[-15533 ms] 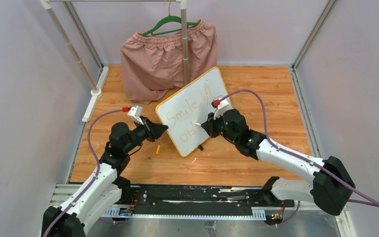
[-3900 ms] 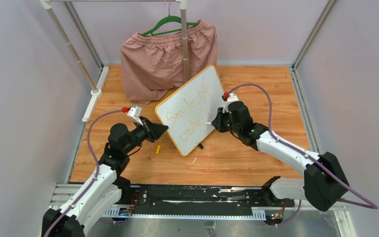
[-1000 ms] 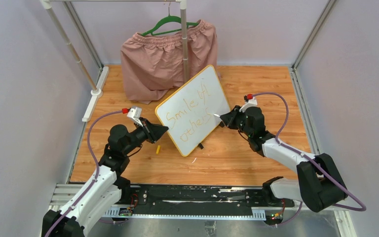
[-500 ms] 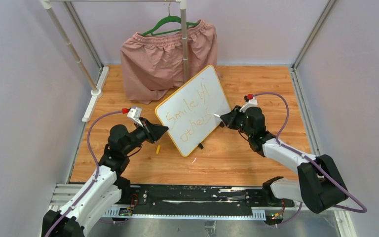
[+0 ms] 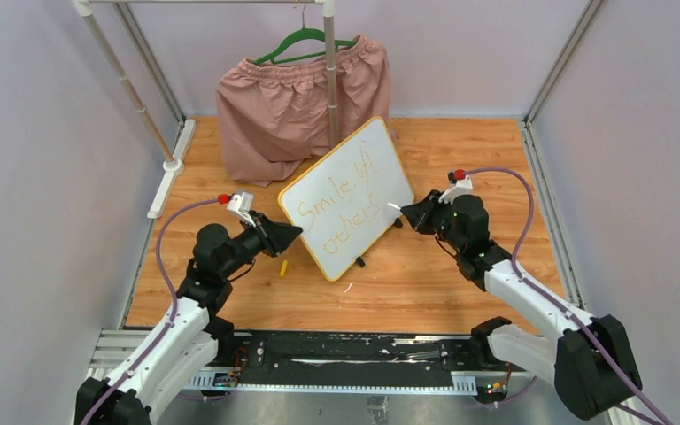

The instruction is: Write a sentence on the whiteboard

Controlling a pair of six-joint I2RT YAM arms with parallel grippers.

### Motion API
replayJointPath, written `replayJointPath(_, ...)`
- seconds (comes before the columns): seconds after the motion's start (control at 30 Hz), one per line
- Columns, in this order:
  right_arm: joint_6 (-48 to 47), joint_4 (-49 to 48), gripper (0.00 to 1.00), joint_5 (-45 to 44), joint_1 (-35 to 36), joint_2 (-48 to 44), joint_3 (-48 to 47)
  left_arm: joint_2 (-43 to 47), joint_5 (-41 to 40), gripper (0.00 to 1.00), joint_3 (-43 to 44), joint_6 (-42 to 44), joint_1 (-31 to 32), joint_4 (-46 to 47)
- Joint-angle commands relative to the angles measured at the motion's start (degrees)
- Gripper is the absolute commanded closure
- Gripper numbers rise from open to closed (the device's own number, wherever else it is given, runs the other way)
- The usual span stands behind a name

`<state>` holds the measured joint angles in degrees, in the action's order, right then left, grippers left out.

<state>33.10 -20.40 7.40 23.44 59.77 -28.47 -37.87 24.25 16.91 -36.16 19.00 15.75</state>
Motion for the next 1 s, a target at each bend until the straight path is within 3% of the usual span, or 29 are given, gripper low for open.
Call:
replayJointPath(0.0,-1.9,5.7,1.00,0.9,-0.8,-5.2,-2.0,1.7,-0.2,0.75,-0.1,-1.1,0.3,3.0)
replayJointPath(0.2,-5.0,13.6,1.00,2.8,-0.7,-13.0,-3.2,3.5,-2.1,0.46,0.4,-1.5,0.3,-0.1)
replayJointPath(0.5,-6.9,20.2,1.00,4.5,-0.5,-20.6,-4.3,9.5,-8.6,0.27,5.0,-0.6,0.3,-17.3)
replayJointPath(0.77,-7.6,24.4,1.00,6.1,-0.5,-23.3,-5.7,10.0,-19.5,0.22,13.1,-1.9,0.7,-42.0)
replayJointPath(0.97,-8.2,26.4,1.00,7.7,-0.5,-25.6,-6.7,7.8,-26.7,0.27,18.4,-3.7,1.6,-56.8)
